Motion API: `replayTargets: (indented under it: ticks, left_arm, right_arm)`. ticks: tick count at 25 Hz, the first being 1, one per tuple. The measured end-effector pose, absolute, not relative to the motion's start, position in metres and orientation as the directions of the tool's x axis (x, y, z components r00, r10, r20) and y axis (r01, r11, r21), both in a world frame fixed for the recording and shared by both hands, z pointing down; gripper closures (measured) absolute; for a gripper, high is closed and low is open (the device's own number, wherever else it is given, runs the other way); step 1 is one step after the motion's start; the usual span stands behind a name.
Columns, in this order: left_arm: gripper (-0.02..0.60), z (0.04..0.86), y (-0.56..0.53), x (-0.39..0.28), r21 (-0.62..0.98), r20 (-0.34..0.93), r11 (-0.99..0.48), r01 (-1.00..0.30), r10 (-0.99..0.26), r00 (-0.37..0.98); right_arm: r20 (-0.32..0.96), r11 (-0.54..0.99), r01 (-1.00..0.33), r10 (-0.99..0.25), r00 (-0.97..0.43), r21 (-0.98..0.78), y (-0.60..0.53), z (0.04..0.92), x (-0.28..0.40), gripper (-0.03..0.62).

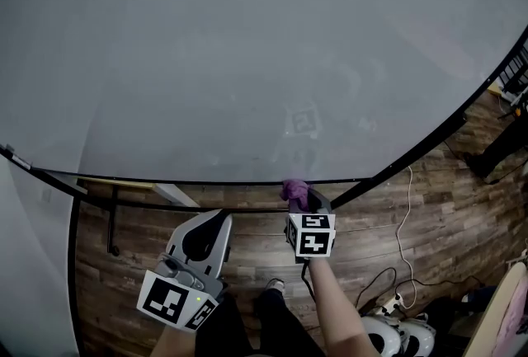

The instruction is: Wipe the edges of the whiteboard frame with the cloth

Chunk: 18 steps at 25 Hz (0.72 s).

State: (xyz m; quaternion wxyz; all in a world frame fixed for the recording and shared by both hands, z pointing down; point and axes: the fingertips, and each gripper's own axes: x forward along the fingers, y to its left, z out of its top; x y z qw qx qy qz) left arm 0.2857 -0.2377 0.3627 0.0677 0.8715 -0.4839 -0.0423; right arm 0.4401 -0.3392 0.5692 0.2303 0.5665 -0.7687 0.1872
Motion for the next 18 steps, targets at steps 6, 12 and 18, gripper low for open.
replayTargets:
  ticks: [6,12,18]
  left_arm:
    - [0.565,0.364,-0.237,0.304,0.166,-0.017,-0.502,-0.849,-0.862,0.506]
    - [0.565,0.364,-0.239,0.325,0.164,-0.019,-0.506,-0.847,-0.860,0.510]
    - [0.565,0.362,-0.243,0.346,0.153,-0.019,-0.521,-0.840,-0.851,0.525]
  right_arm:
    - [0.567,0.301,-0.953,-0.782,-0.260,-0.022,-0.340,0.568,0.462,0.497]
    - [0.564,0.269,-0.963,-0.790,-0.238,-0.029,-0.341,0.568,0.494,0.499]
    - [0.562,0.231,-0.972,-0.800,-0.209,-0.032,-0.343,0.568,0.526,0.497]
